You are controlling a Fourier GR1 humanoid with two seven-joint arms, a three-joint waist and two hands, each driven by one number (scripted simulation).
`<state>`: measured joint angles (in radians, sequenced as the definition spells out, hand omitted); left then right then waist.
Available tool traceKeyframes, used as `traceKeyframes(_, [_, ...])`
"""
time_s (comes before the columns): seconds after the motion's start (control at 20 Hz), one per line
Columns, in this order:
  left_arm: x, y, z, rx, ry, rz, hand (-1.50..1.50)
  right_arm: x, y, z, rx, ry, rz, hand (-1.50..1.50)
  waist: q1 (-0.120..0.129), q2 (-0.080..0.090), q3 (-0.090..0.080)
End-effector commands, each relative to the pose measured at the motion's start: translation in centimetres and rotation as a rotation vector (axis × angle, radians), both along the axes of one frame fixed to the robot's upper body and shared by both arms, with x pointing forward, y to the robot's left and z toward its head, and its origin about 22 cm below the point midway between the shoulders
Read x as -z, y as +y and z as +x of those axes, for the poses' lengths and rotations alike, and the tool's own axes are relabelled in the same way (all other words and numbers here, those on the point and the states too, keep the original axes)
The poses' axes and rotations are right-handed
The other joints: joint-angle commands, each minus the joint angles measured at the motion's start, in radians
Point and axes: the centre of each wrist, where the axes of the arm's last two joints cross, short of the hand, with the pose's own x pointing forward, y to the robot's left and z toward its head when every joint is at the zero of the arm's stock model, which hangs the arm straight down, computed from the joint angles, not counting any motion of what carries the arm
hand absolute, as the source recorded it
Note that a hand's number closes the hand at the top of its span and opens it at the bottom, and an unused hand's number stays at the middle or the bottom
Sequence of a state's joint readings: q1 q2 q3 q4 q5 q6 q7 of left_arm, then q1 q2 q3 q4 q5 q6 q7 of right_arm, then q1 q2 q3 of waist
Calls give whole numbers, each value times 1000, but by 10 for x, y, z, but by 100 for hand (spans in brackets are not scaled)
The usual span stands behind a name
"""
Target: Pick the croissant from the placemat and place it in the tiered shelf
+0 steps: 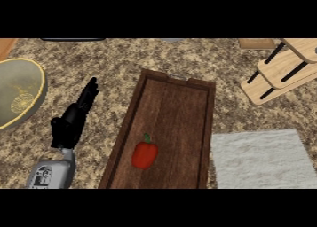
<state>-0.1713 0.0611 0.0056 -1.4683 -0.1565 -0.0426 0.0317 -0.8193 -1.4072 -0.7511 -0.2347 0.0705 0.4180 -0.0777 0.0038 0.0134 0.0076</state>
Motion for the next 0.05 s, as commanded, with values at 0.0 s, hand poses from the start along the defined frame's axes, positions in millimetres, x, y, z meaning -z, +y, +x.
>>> traceKeyframes(0.0, [3,11,-4,-5,-8,19,0,7,-14,-32,-36,18,-8,-150,-11,-3,2])
